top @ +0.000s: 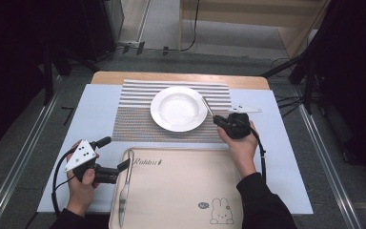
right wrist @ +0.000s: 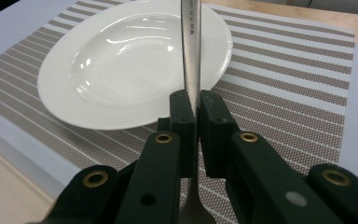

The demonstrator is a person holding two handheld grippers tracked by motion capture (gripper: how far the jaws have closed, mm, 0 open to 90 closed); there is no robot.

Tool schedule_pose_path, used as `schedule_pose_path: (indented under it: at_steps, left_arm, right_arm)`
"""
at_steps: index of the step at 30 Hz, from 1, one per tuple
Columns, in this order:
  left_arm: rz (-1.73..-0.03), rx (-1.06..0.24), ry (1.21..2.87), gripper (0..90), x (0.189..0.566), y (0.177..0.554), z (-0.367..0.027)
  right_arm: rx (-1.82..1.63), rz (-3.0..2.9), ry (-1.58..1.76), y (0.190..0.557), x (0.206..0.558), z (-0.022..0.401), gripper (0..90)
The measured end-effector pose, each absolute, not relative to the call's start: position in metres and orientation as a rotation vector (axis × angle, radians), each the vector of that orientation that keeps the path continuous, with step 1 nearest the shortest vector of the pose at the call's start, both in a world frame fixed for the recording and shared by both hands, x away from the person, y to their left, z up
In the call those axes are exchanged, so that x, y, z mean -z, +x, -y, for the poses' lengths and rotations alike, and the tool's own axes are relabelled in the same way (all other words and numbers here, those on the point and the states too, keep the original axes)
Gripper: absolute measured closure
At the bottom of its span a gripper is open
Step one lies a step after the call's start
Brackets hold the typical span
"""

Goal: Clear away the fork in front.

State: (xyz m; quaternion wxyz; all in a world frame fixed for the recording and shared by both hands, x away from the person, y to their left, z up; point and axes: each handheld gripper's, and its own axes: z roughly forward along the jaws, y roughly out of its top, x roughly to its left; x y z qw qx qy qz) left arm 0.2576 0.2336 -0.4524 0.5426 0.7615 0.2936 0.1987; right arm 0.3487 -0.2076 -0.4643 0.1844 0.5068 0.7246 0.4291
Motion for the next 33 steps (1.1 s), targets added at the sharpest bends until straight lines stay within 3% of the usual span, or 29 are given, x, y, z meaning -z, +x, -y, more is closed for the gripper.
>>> schedule_pose_path:
  at_steps: [33]
  left_arm:
    - [-0.614,-0.354,1.805,0.0,0.438,0.271,-0.152]
  right_arm:
    - [-1.352,-2.071,1.325,0.291,0.475,0.195,83.5]
